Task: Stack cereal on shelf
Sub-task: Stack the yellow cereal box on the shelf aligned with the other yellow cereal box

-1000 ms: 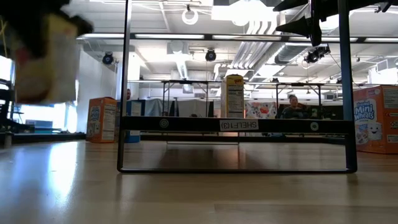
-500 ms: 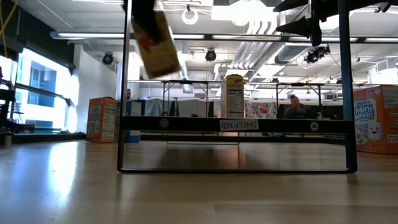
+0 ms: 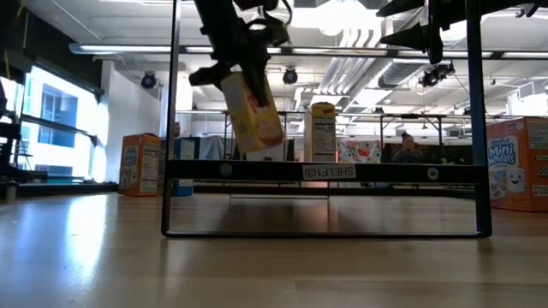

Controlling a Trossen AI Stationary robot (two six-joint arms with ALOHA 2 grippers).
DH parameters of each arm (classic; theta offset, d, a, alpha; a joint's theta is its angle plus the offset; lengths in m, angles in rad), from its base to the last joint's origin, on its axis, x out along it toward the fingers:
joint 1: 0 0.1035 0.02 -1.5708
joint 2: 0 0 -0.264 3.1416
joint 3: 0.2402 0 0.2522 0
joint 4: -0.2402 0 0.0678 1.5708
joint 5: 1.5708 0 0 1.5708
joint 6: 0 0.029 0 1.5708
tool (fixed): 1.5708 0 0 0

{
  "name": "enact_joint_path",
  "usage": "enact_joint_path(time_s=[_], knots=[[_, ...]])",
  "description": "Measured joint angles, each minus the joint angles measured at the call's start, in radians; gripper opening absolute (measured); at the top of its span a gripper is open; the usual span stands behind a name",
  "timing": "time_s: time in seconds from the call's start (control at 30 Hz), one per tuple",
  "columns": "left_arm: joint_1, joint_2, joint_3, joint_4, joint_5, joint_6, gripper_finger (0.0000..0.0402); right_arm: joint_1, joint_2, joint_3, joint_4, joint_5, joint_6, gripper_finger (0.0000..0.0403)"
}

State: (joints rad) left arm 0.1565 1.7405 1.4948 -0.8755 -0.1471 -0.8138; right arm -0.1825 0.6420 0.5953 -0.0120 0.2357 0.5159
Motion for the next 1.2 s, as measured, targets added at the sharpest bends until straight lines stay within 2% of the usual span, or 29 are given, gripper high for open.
enact_joint_path(time_s=[0.27,0.53,0.97,1.2], knots=[[0.015,0.062,-0.001,0.021,-0.041,-0.045,0.0149,0.000,0.000,0.000,-0.004,0.000,0.000,0.0241],[0.022,0.069,-0.001,0.143,-0.050,-0.049,0.0153,0.000,0.000,0.000,-0.004,0.000,0.000,0.0241],[0.023,0.068,-0.001,0.162,-0.055,-0.021,0.0223,0.000,0.000,0.000,-0.007,0.000,0.000,0.0241],[0.025,0.066,-0.001,0.146,-0.039,-0.021,0.0241,0.000,0.000,0.000,-0.007,0.000,0.000,0.0241]])
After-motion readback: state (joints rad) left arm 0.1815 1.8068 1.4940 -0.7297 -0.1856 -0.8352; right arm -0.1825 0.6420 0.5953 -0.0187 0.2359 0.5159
